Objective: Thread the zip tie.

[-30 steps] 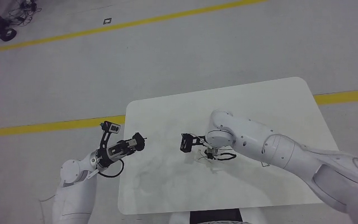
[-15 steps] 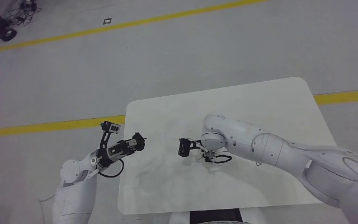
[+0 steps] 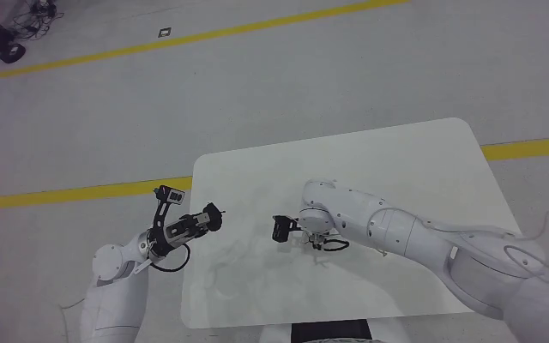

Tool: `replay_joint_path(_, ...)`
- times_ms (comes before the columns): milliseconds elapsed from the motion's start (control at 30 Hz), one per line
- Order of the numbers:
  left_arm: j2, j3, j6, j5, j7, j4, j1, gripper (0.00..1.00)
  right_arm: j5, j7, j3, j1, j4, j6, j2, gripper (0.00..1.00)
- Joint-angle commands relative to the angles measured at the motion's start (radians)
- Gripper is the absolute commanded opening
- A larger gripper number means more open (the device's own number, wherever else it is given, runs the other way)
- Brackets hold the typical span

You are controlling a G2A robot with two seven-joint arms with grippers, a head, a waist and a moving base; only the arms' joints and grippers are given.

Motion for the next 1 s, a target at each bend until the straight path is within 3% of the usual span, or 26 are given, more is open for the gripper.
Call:
replay_joint_path(0,0.0,0.0,0.0,0.0,0.0,0.0,0.0,0.0,-0.006,-0.001,0.0,-0.001,0.012,0.0,-0.008,0.19)
replay_joint_path(200,0.0,0.0,0.0,0.0,0.0,0.0,0.0,0.0,-0.026,-0.006,0.0,-0.002,0.052,0.0,-0.032,0.09)
replay_joint_path(533,0.0,0.0,0.0,0.0,0.0,0.0,0.0,0.0,-0.022,-0.005,0.0,0.006,0.088,0.0,-0.054,0.18)
replay_joint_path(967,0.0,0.0,0.0,0.0,0.0,0.0,0.0,0.0,-0.022,0.014,0.0,-0.002,0.108,0.0,-0.065,0.16)
